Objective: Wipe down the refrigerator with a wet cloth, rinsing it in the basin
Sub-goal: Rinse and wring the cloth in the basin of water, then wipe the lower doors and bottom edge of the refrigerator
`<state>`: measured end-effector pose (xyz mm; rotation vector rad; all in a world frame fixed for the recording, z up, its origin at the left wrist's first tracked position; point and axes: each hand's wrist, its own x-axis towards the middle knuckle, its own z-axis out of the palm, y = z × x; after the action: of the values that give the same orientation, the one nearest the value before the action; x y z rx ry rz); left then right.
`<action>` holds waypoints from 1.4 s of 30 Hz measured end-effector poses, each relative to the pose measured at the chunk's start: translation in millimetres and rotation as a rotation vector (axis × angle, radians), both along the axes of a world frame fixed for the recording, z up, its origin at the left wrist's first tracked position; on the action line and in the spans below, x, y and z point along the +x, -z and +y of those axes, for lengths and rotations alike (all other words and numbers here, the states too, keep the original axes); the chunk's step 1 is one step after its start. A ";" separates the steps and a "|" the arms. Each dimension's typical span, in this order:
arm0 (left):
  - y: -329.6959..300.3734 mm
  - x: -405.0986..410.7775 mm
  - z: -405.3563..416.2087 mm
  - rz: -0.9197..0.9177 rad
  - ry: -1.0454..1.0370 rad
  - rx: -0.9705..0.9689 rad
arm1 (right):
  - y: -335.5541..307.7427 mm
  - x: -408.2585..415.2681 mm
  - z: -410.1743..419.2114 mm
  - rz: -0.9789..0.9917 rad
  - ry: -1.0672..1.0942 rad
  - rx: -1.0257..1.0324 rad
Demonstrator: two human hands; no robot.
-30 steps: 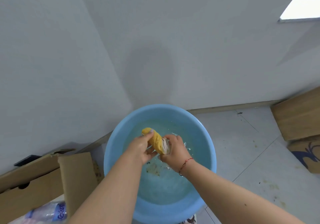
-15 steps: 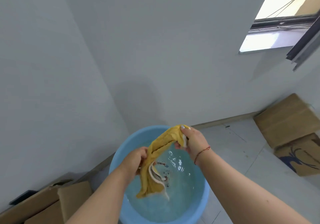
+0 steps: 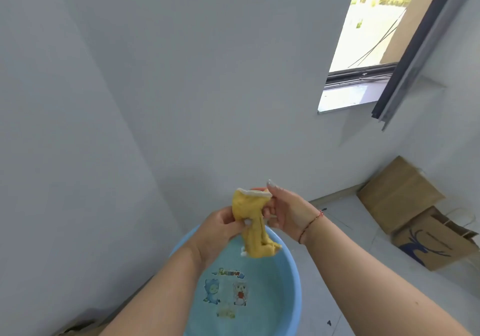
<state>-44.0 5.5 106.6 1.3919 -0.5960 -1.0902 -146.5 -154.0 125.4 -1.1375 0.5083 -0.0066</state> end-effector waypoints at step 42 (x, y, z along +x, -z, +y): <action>-22.5 -338.3 -224.8 -0.618 0.485 0.078 | -16.9 -473.5 -91.9 0.563 0.565 -0.849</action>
<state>-382.3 -219.2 129.1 1.7096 -1.4060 -1.0508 -620.0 -245.9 142.3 -1.7896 1.4046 -0.4373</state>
